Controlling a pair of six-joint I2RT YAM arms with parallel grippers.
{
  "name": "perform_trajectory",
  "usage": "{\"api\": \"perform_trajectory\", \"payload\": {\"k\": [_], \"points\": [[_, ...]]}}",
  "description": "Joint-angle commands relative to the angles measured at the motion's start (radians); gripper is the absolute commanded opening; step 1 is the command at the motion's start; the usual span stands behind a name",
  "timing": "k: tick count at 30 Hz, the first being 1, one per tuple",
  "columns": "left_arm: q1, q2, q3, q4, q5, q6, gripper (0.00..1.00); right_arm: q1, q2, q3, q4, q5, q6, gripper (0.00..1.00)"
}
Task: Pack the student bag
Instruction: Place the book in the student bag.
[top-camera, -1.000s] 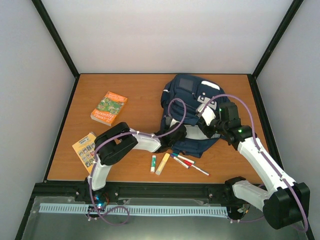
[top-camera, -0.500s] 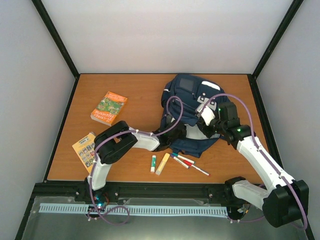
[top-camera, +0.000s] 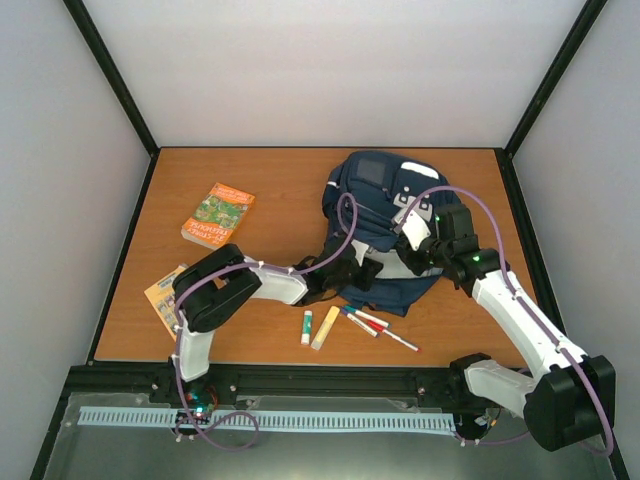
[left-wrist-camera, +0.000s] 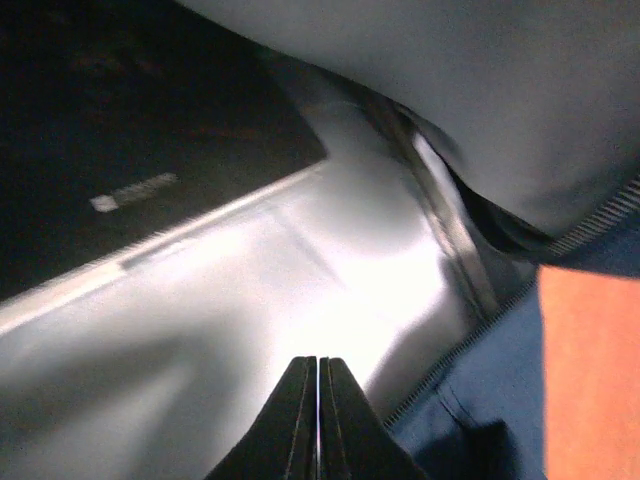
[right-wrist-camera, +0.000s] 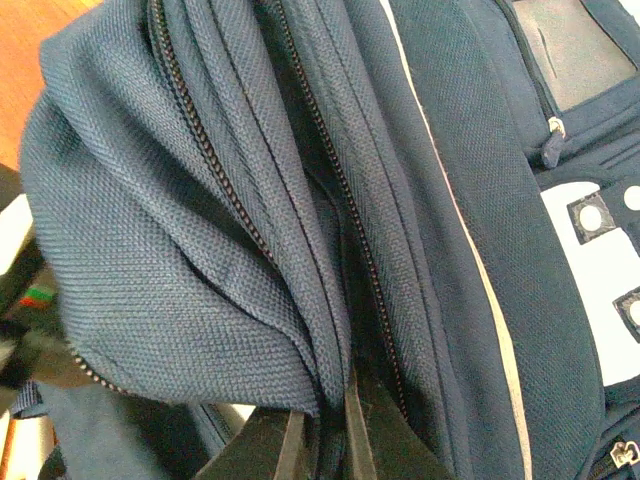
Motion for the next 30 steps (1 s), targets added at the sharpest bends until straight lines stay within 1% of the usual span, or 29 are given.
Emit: {"api": "perform_trajectory", "payload": {"k": [1,5,7,10,12,15,20,23,28,29,30], "points": [[-0.040,-0.082,0.004,0.021,0.219,0.110,0.06,-0.008,0.014,0.001,0.059,0.025,0.012,0.03],[-0.057,-0.113,0.006,-0.083,0.332,0.158,0.07,-0.008,0.019,0.004,0.058,0.023,0.011,0.03],[-0.064,-0.129,-0.009,-0.108,0.360,0.172,0.07,-0.009,0.020,0.008,0.061,0.029,0.015,0.03],[-0.066,-0.134,0.007,-0.209,0.405,0.199,0.08,-0.008,0.006,0.020,0.059,0.029,0.019,0.04],[-0.071,-0.160,-0.016,-0.225,0.419,0.211,0.09,-0.009,-0.004,0.020,0.066,0.034,0.018,0.04],[-0.073,-0.239,-0.070,-0.232,0.391,0.215,0.10,-0.009,0.013,0.020,0.054,0.038,0.010,0.04],[-0.073,-0.420,-0.143,-0.315,0.308,0.224,0.10,-0.008,0.049,0.013,0.026,0.022,-0.019,0.07],[-0.073,-0.553,-0.173,-0.416,0.223,0.221,0.10,-0.008,0.066,0.007,0.010,-0.011,-0.037,0.08],[-0.057,-0.723,-0.164,-0.640,-0.033,0.164,0.09,-0.009,0.090,-0.014,-0.001,-0.023,-0.066,0.08],[-0.048,-0.749,-0.158,-0.687,-0.089,0.144,0.10,-0.009,0.099,-0.016,-0.003,-0.024,-0.073,0.08],[-0.032,-0.775,-0.151,-0.732,-0.142,0.119,0.13,-0.009,0.111,-0.016,-0.005,-0.027,-0.082,0.08]]}}
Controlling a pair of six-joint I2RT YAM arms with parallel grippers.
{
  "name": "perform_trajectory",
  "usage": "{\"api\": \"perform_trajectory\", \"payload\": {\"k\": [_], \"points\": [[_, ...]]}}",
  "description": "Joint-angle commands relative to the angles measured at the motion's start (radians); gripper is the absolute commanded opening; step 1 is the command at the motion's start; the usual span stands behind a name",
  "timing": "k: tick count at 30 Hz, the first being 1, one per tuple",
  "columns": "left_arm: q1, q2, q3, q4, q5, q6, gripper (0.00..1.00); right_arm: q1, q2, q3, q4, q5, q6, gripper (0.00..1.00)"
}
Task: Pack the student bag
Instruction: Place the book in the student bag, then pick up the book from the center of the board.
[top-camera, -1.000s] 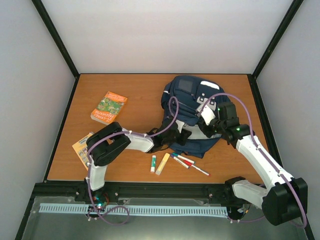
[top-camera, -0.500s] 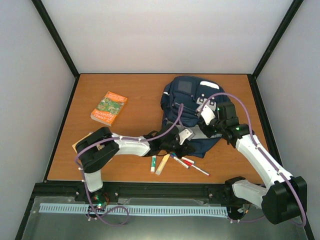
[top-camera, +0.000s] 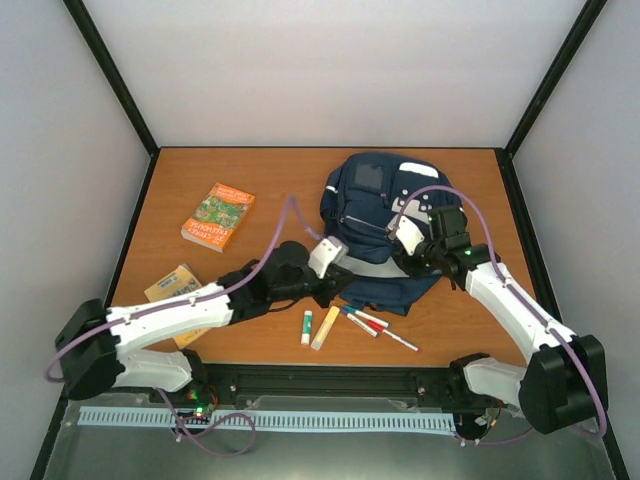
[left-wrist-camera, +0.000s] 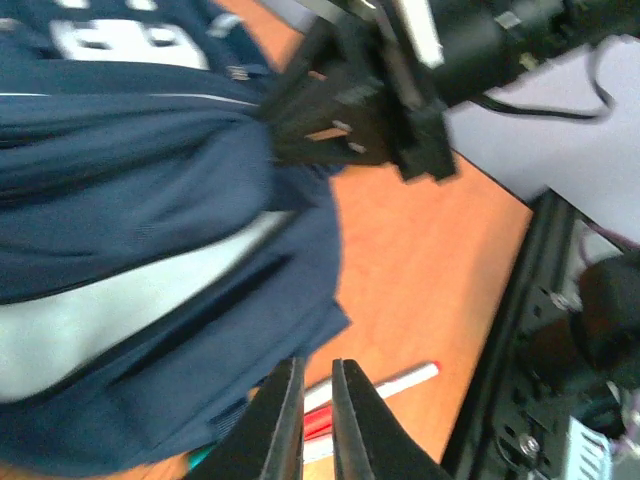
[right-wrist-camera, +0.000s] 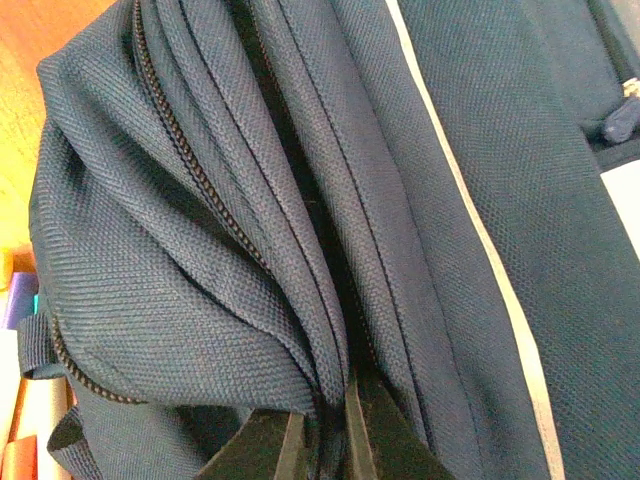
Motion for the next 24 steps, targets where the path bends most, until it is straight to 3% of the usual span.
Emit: {"api": "perform_trajectory", "payload": {"k": [1,3,6,10,16,20,24], "points": [[0.048,-0.106,0.032,-0.270,-0.291,-0.081,0.16,-0.005,0.044,-0.010,0.019,-0.010,-0.043,0.08],[0.113,-0.146,0.048,-0.345,-0.346,-0.121,0.26,-0.004,0.069,-0.001,-0.006,-0.025,-0.063,0.09],[0.214,-0.188,0.077,-0.449,-0.403,-0.168,0.54,-0.004,0.082,0.009,-0.070,-0.049,-0.114,0.10],[0.346,-0.215,0.103,-0.527,-0.387,-0.208,0.72,-0.005,0.088,0.002,-0.117,0.028,-0.183,0.11],[0.507,-0.193,0.145,-0.683,-0.379,-0.286,0.83,-0.006,0.050,0.007,-0.200,0.062,-0.252,0.22],[0.619,-0.199,0.106,-0.727,-0.362,-0.348,0.88,-0.006,0.014,0.074,-0.255,-0.026,-0.237,0.50],[0.755,-0.200,0.039,-0.751,-0.321,-0.440,0.96,-0.006,0.019,0.169,-0.345,-0.198,-0.227,0.65]]}}
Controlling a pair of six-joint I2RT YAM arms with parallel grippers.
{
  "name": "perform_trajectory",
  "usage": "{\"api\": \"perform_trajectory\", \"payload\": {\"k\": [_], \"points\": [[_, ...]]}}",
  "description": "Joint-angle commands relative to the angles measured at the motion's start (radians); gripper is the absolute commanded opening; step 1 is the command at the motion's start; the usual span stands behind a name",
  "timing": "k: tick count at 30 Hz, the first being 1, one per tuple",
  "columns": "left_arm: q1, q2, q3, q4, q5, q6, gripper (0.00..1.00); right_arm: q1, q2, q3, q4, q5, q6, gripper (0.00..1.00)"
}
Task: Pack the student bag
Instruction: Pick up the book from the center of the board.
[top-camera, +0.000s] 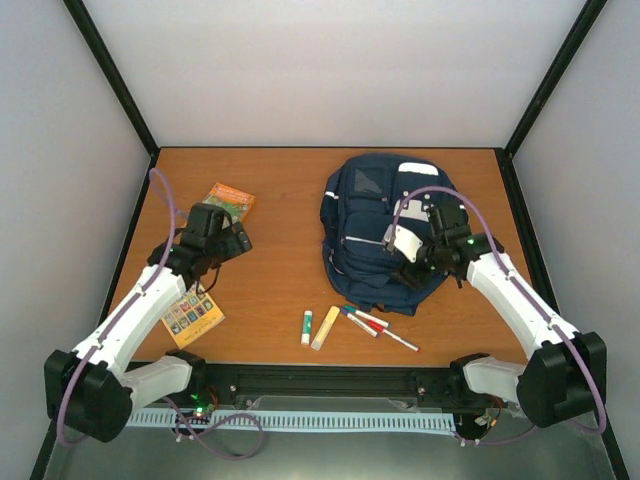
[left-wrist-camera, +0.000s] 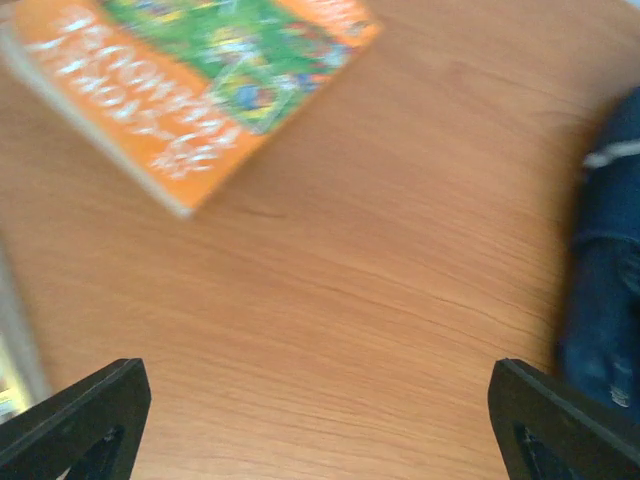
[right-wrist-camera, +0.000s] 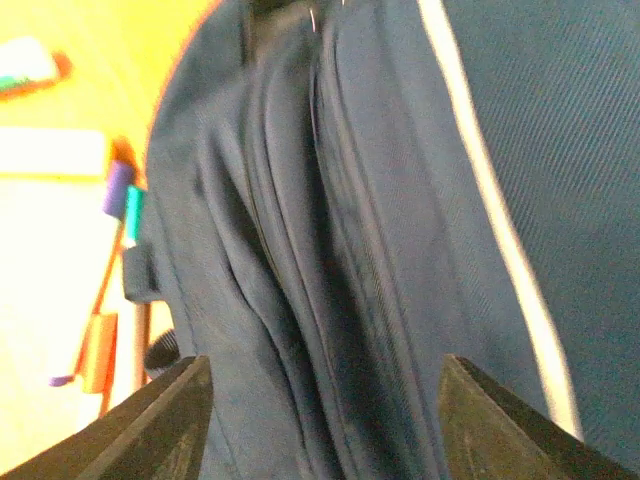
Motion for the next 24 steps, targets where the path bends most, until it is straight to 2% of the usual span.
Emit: {"api": "perform_trajectory", "payload": {"k": [1,6,9,15,20,24], "points": [[0.148,-0.005,-0.070,-0.081,0.056,-0.135,0.98,-0.002,-0.012,0.112,-0.086,-0.213,0.007,0.66],[0.298,-0.005,-0.154,-0.067,0.084,-0.166,1.00,-0.001,0.017,0.108,0.011,-0.369,0.102,0.69],[0.366,-0.025,-0.189,-0.069,0.066,-0.163,1.00,0.000,0.031,0.087,0.072,-0.407,0.153,0.70],[0.506,-0.118,-0.290,-0.062,0.016,-0.209,1.00,0.001,0.017,0.022,0.102,-0.417,0.150,0.72],[0.517,-0.176,-0.337,-0.065,-0.072,-0.248,1.00,0.001,-0.003,0.018,0.101,-0.417,0.147,0.73],[0.548,-0.127,-0.353,-0.057,-0.065,-0.277,1.00,0.000,-0.018,0.022,0.097,-0.434,0.151,0.73]]}}
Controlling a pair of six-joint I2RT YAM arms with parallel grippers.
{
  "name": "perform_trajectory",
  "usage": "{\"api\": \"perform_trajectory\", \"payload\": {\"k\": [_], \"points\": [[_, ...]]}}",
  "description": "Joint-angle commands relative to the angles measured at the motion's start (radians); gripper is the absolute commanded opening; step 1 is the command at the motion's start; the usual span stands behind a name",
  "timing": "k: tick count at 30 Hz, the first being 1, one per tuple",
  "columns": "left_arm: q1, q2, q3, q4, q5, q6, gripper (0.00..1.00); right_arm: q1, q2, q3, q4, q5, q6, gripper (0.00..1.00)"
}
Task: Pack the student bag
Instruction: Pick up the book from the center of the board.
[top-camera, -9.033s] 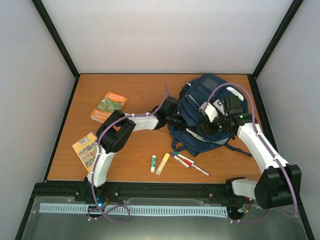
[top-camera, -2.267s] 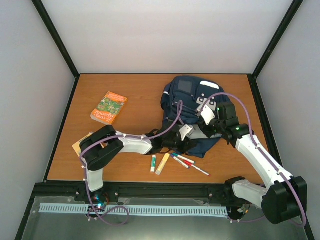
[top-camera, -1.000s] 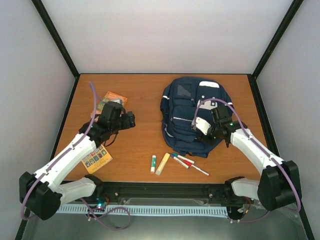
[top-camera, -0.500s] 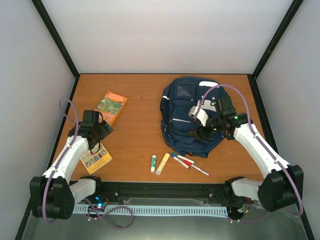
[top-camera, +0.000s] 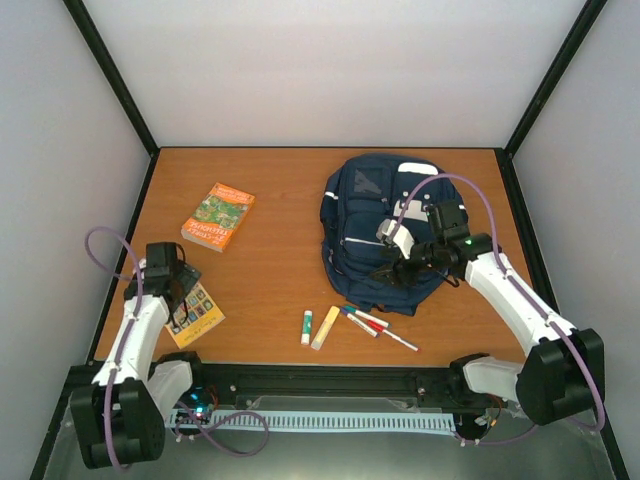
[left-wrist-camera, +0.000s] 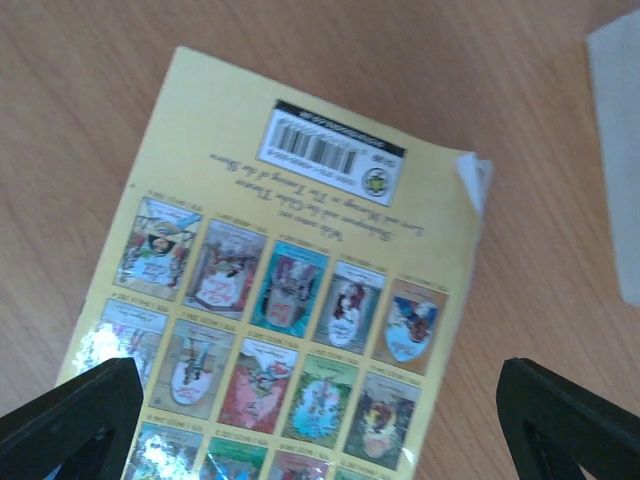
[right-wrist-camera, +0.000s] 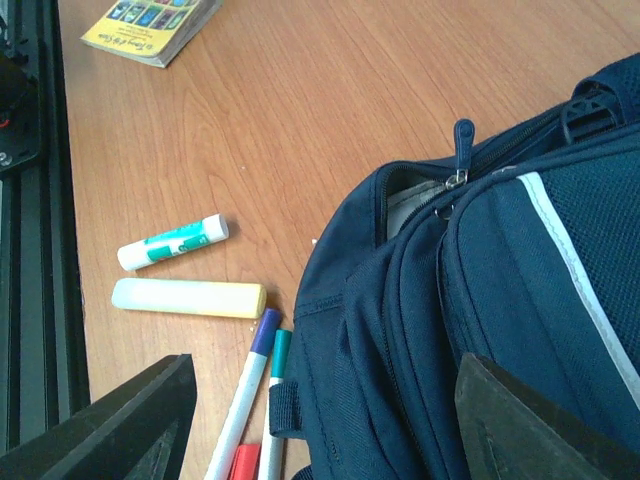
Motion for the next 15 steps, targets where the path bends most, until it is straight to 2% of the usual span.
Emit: {"api": "perform_trajectory", "payload": {"k": [1,8,15], "points": [[0.042,0.045,-0.020,0.017,-0.023,-0.057,1.00,0.001,-0.039,0.000,0.025,-0.048,0.005,0.73],[0.055,0.142,-0.041,0.080,-0.049,-0.065,1.00,0.001,-0.082,-0.016,0.019,-0.053,-0.007,0.74],[0.055,0.196,-0.075,0.162,0.091,-0.045,1.00,0.001,-0.076,-0.018,0.014,-0.034,-0.029,0.75]]}}
